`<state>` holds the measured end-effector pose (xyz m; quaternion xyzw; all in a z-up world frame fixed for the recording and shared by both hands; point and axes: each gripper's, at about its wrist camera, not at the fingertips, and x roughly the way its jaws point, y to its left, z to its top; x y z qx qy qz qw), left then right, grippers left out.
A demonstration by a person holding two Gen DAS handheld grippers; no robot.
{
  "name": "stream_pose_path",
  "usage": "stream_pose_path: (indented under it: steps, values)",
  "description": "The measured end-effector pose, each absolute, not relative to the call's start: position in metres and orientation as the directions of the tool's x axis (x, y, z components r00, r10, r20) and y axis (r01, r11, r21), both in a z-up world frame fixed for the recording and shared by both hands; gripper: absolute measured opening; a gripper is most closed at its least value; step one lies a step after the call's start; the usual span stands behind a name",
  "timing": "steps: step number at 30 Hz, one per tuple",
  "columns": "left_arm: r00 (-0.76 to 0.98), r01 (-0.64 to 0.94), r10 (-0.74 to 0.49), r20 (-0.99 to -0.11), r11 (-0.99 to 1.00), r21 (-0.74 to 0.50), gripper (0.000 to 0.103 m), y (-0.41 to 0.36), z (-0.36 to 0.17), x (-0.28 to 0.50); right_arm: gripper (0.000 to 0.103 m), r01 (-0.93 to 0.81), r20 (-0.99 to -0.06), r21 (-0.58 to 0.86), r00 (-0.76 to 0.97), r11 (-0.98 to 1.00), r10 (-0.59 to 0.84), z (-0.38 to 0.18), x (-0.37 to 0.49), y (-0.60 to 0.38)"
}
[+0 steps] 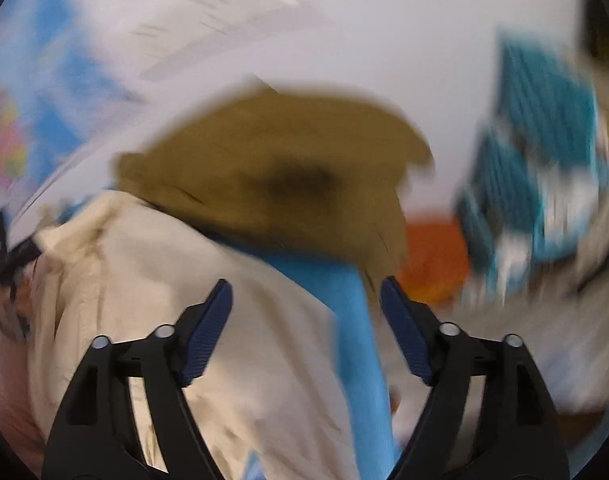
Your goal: Fold large clothes
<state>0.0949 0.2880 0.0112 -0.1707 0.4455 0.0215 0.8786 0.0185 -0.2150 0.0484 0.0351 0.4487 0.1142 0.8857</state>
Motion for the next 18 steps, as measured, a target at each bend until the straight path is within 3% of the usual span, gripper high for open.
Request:
stream_pose_path:
  steps: [2, 6, 13, 15, 17, 18]
  values:
    - [0.598, -0.199, -0.118, -0.793, 0.936, -0.289, 0.065, 0.290, 0.010, 0.102, 0.084, -0.359, -0.712, 0.086, 0.630, 0.929, 0.309, 0.077, 0.004, -0.160]
    - [0.584, -0.222, -0.113, -0.803, 0.930, -0.293, 0.065, 0.292, 0.006, 0.114, 0.084, -0.601, -0.689, -0.147, 0.632, 0.786, 0.355, 0.073, 0.001, -0.051]
    - [0.567, -0.233, -0.109, -0.816, 0.929, -0.287, 0.065, 0.295, 0.003, 0.124, 0.083, -0.717, -0.761, -0.317, 0.583, 0.621, 0.285, 0.014, 0.065, 0.075]
    - [0.565, -0.234, -0.112, -0.817, 0.928, -0.289, 0.065, 0.296, 0.002, 0.127, 0.075, -0.735, -0.798, -0.298, 0.542, 0.609, 0.264, -0.003, 0.088, 0.094]
    - [0.559, -0.233, -0.116, -0.821, 0.928, -0.290, 0.065, 0.299, 0.002, 0.128, 0.040, -0.755, -0.851, -0.194, 0.447, 0.626, 0.275, -0.014, 0.109, 0.100]
    - [0.556, -0.232, -0.116, -0.823, 0.929, -0.288, 0.065, 0.300, 0.000, 0.130, 0.028, -0.750, -0.858, -0.161, 0.428, 0.642, 0.285, -0.014, 0.117, 0.097]
